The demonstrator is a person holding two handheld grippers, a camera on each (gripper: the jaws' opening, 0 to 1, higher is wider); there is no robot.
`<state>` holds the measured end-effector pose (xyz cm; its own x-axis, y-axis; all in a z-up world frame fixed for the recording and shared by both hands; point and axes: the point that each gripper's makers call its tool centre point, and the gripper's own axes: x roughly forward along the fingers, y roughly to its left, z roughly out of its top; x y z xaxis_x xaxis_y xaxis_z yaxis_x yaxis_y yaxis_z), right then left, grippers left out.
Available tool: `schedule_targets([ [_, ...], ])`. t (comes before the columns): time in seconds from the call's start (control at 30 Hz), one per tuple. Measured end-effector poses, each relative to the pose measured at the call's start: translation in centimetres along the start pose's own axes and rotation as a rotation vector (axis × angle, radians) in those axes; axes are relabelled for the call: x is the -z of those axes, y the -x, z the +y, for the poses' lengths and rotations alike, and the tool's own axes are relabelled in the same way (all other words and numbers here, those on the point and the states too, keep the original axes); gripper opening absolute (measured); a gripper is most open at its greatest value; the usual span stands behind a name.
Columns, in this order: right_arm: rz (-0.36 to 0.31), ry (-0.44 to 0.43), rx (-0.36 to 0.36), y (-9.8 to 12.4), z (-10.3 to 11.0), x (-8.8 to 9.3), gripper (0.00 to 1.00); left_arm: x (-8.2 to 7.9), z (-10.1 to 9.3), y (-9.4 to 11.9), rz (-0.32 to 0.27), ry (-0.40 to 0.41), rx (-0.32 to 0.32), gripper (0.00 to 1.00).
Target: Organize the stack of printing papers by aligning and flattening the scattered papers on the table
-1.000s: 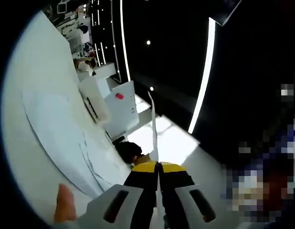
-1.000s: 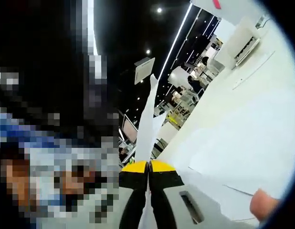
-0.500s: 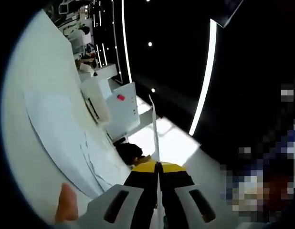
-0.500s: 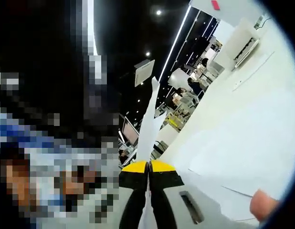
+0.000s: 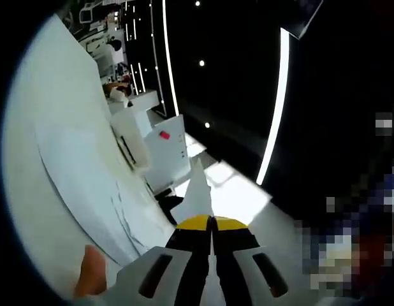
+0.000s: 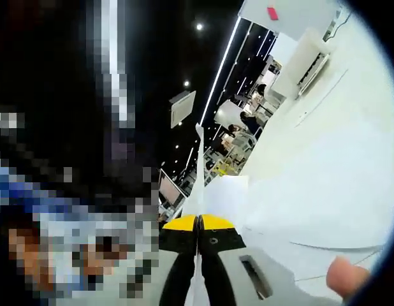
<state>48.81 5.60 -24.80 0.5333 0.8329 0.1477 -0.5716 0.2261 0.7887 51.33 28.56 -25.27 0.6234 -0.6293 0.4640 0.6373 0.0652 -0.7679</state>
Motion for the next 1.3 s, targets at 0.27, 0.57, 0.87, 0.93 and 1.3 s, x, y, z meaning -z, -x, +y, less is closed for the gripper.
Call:
schedule_targets([
  [0.27,0.043,-0.017,-0.021,-1.2,0.7,2.1,0.00,-0.5,0.9,-0.1,-0.007,0.038,-0.032,0.05],
  [0.57,0.051,-0.037,-0.009,-1.2,0.0,1.6,0.00,0.3,2.8,0.4,0.048,0.076,-0.159,0.06],
  [0.87,0.029,-0.091,0.009,-0.8,-1.2,2.2,0.00,1.2,3.2,0.1,0.092,0.018,-0.210,0.22],
  [0.93,0.033,-0.092,0.012,-0.7,-1.2,2.4,0.00,1.4,3.2,-0.1,0.093,0.025,-0.219,0.25],
  [1.3,0.042,-0.120,-0.013,-0.6,-0.9,2.9,0.00,2.7,3.6,-1.3,0.116,0.092,-0.231,0.21],
])
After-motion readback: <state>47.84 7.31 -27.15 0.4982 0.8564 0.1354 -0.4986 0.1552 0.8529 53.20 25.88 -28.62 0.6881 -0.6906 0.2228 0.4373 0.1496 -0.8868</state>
